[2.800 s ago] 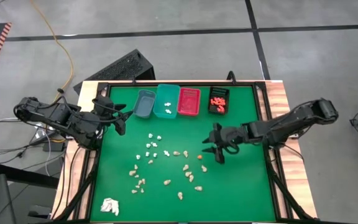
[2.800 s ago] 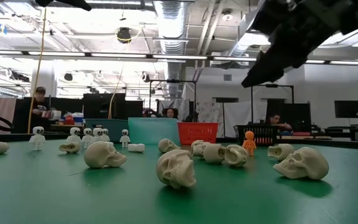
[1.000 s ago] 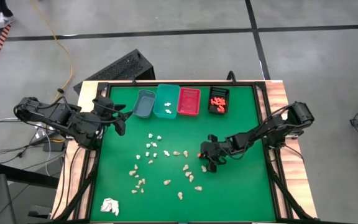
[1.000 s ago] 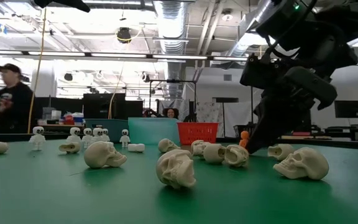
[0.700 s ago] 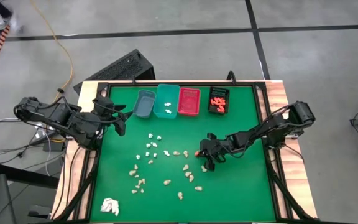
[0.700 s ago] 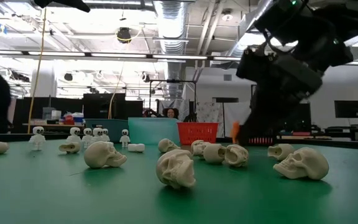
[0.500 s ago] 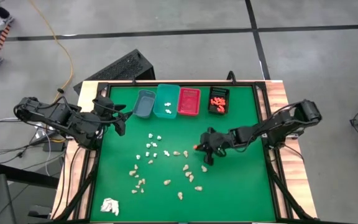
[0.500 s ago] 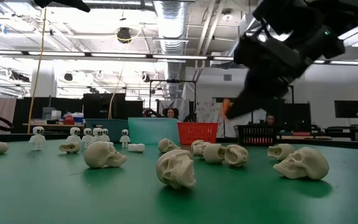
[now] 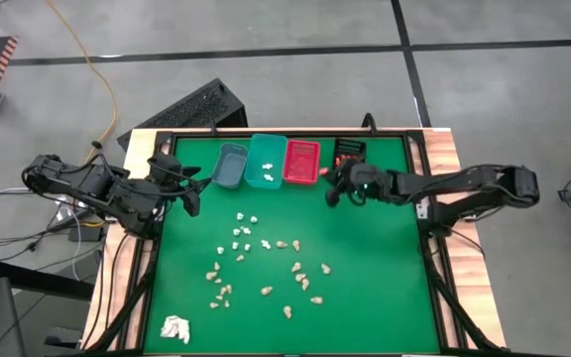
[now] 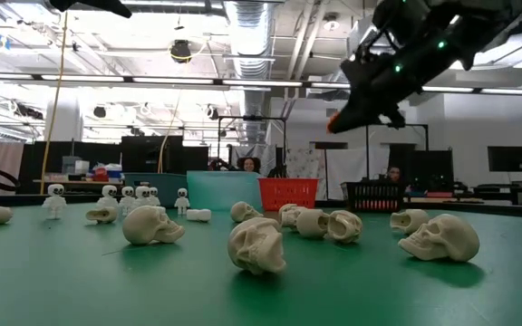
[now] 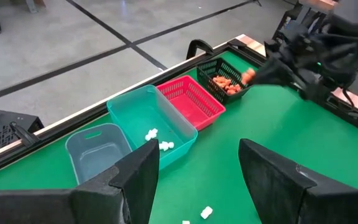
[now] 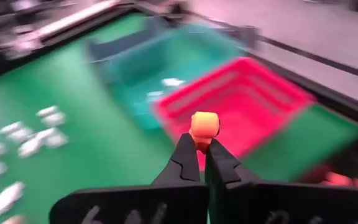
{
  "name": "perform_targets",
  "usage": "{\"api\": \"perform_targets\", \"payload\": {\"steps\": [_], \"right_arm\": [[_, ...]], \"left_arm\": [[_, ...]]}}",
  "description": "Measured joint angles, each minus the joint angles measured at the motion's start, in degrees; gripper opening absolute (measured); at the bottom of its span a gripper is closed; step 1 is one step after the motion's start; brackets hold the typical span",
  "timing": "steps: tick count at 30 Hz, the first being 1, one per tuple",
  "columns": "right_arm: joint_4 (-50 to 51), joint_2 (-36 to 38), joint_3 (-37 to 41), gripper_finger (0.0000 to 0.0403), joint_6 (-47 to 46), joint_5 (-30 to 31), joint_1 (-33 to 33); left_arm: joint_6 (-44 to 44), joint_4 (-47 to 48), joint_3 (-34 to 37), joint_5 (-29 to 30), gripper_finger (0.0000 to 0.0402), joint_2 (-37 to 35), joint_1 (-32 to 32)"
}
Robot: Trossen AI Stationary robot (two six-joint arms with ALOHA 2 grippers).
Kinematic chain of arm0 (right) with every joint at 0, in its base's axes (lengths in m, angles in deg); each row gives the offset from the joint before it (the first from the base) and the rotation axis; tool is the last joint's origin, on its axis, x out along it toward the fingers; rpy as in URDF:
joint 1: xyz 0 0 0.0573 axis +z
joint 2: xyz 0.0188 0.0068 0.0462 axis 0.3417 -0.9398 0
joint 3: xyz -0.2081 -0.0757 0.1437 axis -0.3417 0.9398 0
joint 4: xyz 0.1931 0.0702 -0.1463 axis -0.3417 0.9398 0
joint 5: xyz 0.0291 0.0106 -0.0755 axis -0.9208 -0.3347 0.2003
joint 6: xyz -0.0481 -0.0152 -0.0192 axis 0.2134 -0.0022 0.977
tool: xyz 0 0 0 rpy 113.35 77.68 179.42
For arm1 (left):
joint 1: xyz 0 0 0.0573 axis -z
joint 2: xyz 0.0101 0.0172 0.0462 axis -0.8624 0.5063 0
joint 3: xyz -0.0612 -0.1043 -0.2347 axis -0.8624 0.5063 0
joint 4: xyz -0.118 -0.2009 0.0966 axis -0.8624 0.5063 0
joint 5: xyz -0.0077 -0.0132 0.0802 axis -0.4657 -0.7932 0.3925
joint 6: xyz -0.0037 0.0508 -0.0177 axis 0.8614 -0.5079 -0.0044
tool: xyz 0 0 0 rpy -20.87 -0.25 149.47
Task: Sort Halloween decoration
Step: Put the orange skeleton toy into the black bin
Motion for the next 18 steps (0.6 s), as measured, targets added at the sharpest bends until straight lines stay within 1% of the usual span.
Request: {"api": "perform_targets", "payload": {"steps": [3, 7, 11, 14, 18], "right_arm": [[3.36, -0.11, 0.00, 0.0001, -3.11, 1.09, -4.34], [8.50, -1.21, 0.00, 0.0003, -7.66, 1.10, -9.11], [13.24, -1.23, -0.02, 0.0011, -8.39, 1.01, -12.41], [15.06, -1.14, 0.04, 0.0032, -6.35, -0.23, -13.78], [15.91, -1.10, 0.02, 0.0081, -5.59, -0.52, -14.60]], "left_arm": [[0.00, 0.00, -0.02, 0.00, 0.0210, 0.00, 0.01], [0.00, 0.00, 0.01, 0.08, 0.0210, -0.01, 0.00], [0.00, 0.02, 0.01, 0.66, 0.0210, -0.02, -0.01], [0.00, 0.00, -0.02, 0.94, 0.0210, -0.02, -0.01], [0.00, 0.00, -0.01, 1.00, 0.0210, -0.02, 0.01]]}}
